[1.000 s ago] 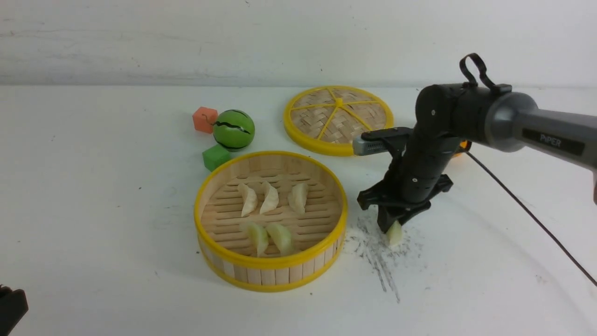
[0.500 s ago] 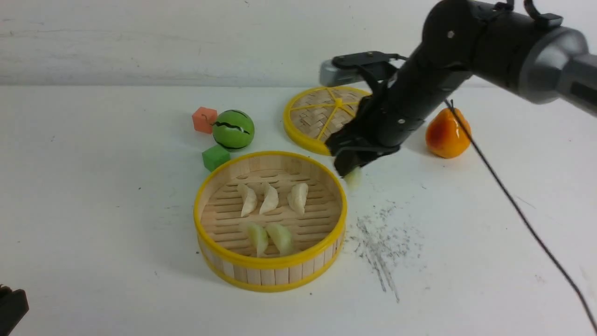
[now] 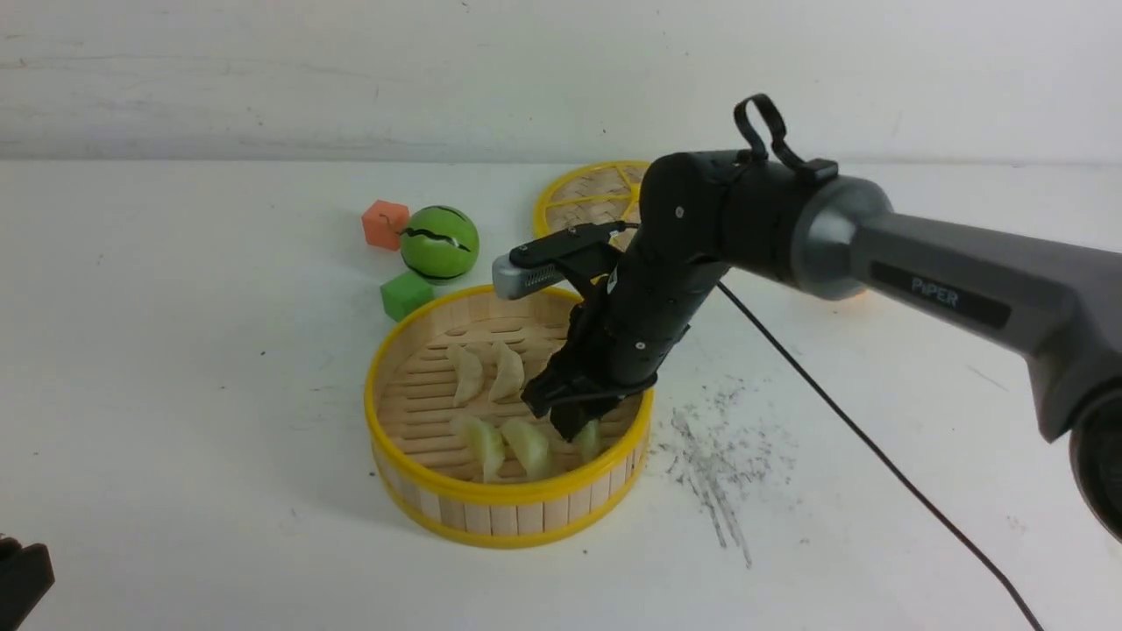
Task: Put the dumplings into the steamer on the white table.
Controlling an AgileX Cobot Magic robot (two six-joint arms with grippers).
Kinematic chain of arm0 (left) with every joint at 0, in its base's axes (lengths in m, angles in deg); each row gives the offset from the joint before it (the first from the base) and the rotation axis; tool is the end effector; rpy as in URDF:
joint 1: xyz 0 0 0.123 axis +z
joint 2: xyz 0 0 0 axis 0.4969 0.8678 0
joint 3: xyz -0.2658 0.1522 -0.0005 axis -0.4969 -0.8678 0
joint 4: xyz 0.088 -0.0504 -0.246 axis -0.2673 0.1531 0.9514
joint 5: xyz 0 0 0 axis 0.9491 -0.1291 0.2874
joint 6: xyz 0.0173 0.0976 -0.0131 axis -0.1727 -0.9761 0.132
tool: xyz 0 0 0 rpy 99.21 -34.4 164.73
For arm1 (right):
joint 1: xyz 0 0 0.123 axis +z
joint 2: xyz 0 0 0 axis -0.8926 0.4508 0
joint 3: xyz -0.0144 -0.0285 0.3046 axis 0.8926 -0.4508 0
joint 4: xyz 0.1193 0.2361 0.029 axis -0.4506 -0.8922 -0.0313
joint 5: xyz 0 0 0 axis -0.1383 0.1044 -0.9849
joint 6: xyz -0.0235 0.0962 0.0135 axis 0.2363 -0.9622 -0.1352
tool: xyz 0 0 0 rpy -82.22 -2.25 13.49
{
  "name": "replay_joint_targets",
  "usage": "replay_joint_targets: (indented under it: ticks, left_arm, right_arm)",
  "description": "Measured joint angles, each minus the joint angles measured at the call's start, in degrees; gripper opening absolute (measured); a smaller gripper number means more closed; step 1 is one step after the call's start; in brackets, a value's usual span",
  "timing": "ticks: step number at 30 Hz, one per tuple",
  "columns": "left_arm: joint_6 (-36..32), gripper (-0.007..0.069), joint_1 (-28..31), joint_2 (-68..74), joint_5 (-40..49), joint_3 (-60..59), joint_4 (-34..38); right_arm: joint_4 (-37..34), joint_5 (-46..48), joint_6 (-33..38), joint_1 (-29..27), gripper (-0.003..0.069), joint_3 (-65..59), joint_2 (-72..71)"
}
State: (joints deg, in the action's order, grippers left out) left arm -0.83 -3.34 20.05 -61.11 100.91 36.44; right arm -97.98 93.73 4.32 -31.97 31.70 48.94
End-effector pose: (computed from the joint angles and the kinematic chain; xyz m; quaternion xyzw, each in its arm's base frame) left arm 0.0677 -0.0144 0.2635 0.0958 0.7850 -0.1197 0.6002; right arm 0.4216 0.2841 0.2072 -0.3008 0.9251 0.1665 0.1614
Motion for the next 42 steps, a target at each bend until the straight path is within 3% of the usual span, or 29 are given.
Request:
replay_joint_targets:
  ticks: [5, 9, 14, 20, 24, 28, 34, 42]
  left_arm:
    - [0.00, 0.0092, 0.00, 0.00, 0.00, 0.00, 0.00]
    - [0.00, 0.0094, 0.00, 0.00, 0.00, 0.00, -0.11]
    - [0.00, 0.0101, 0.00, 0.00, 0.00, 0.00, -0.23]
    - [0.00, 0.0106, 0.00, 0.00, 0.00, 0.00, -0.23]
    - [0.00, 0.0111, 0.00, 0.00, 0.00, 0.00, -0.23]
    - [0.00, 0.0112, 0.00, 0.00, 0.00, 0.00, -0.23]
    - [0.00, 0.0112, 0.00, 0.00, 0.00, 0.00, -0.23]
    - [0.00, 0.0122, 0.00, 0.00, 0.00, 0.00, -0.23]
  right_arm:
    - [-0.44, 1.91, -0.79, 0.00, 0.0368, 0.48, -0.45]
    - [1.44, 4.87, -1.55, 0.00, 0.0392, 2.21, -3.35]
    - [7.18, 7.63, -1.81, 0.00, 0.0293, 3.46, -13.80]
    - [22.06, 10.62, -6.67, 0.00, 0.0011, 0.07, -33.90]
    - [26.60, 9.11, -12.03, 0.00, -0.0020, -9.42, -43.83]
    - [28.25, 0.19, -15.29, 0.00, -0.0020, -25.02, -54.26]
    - [30.74, -28.42, -16.52, 0.00, -0.0018, -57.99, -76.77]
    - [35.08, -51.69, -16.58, 0.00, -0.0011, -84.67, -95.79]
